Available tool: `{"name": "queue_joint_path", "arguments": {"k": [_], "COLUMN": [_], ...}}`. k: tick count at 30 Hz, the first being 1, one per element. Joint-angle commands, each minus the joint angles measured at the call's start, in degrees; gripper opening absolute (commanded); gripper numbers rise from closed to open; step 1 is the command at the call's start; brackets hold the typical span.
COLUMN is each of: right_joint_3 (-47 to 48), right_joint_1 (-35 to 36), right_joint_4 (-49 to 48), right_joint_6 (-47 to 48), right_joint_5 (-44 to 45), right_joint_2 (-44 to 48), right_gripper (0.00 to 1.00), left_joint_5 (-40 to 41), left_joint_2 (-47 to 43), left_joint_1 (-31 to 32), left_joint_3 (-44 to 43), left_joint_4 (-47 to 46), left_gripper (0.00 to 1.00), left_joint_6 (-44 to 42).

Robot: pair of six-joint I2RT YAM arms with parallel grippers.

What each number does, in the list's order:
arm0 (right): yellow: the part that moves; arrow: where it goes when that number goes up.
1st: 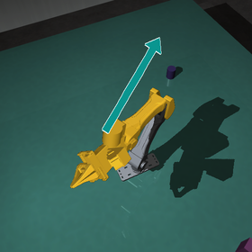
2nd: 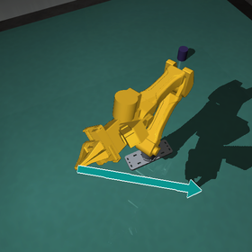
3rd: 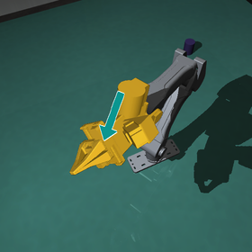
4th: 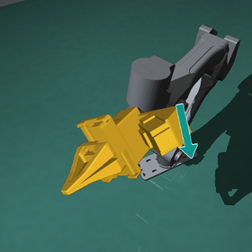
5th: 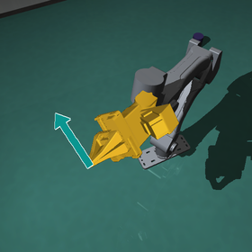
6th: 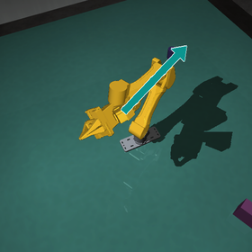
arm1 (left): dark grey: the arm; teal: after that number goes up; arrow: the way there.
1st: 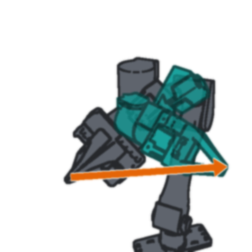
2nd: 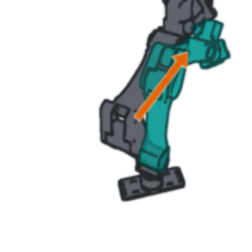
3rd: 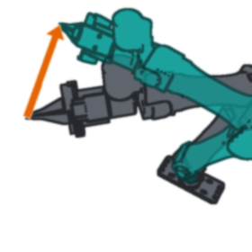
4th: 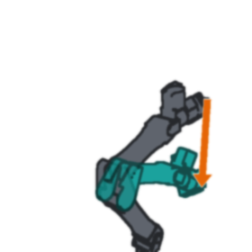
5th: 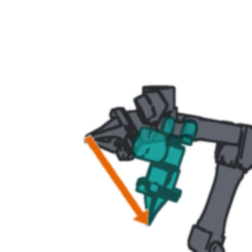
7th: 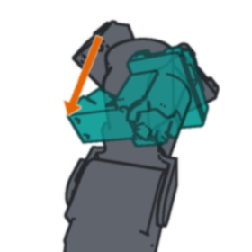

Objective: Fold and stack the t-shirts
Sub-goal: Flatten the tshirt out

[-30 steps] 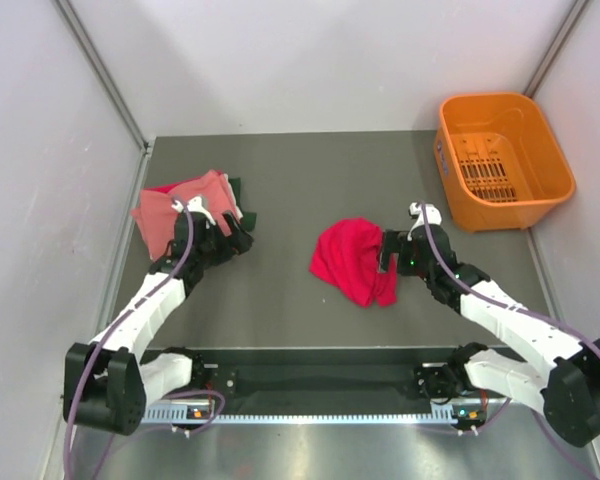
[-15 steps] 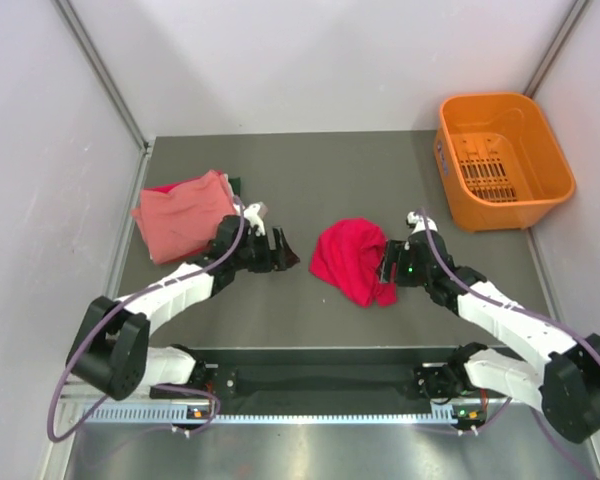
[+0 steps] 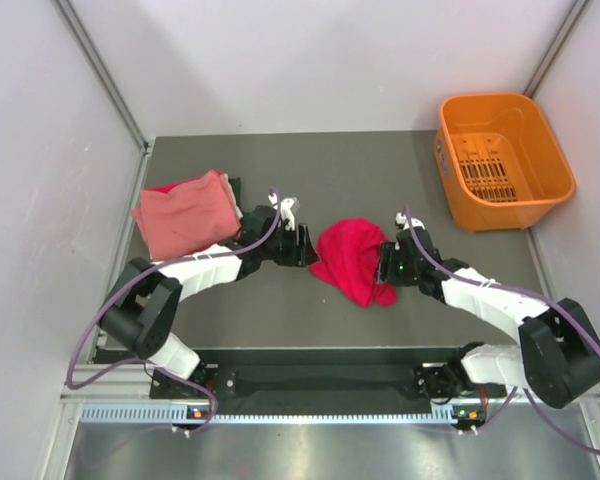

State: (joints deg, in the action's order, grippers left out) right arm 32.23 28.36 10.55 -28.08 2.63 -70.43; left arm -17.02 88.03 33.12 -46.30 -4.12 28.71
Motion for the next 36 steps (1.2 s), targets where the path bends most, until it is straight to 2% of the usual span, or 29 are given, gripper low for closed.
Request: {"name": "queue_joint_path", "arguments": {"k": [1,4,11,15,20,25,28,31,32,36], "right_joint_3": [1.4,0.5,3.1,6.8,10.6,11.4,11.7,11.2,11.4,14.7], "right_joint_1": [0.2,1.0,2.4,2.4,2.4,2.7,3.1,4.8,5.2,8.1], "right_joint_4": [-3.1,-4.7,-2.1,-1.3,-2.0,-2.5,-1.9,-2.3,-2.0,-0.4], "right_joint_6": [0.8,1.6,4.7,6.9,8.3,8.2,8.3,8.7,8.7,9.4], "right_joint_5": [-1.0,-1.8,3.7,4.1,3.1,3.7,4.5,5.1,5.1,3.4], "right_joint_2": [0.1,2.0,4.3,-0.4,-5.7,-9.3,-10.9,-10.2,-9.5,-6.1], "right_gripper": [0.51,0.55,0.56,0.44,0.49,0.46,0.34,0.17,0.00,0.00], "left_joint_5": [0.1,-0.1,2.5,2.2,4.7,5.3,5.2,5.4,5.9,8.5], "left_joint_2": [2.3,3.4,6.1,6.5,4.4,3.8,3.6,2.9,2.1,-1.6], "left_joint_1": [0.3,0.6,0.7,0.9,0.8,0.8,0.8,0.8,0.8,0.8], "left_joint_3": [0.0,1.5,-0.1,-0.9,0.2,0.3,0.3,0.8,1.2,3.6], "left_joint_4": [-5.1,-8.2,-5.8,-5.0,-4.7,-4.2,-4.1,-4.6,-4.7,-6.4], "left_gripper": [0.60,0.61,0.61,0.60,0.60,0.60,0.60,0.60,0.60,0.60], "left_joint_6": [-1.3,-1.6,-2.2,-2.3,-2.9,-2.9,-2.7,-2.5,-2.4,-2.2]}}
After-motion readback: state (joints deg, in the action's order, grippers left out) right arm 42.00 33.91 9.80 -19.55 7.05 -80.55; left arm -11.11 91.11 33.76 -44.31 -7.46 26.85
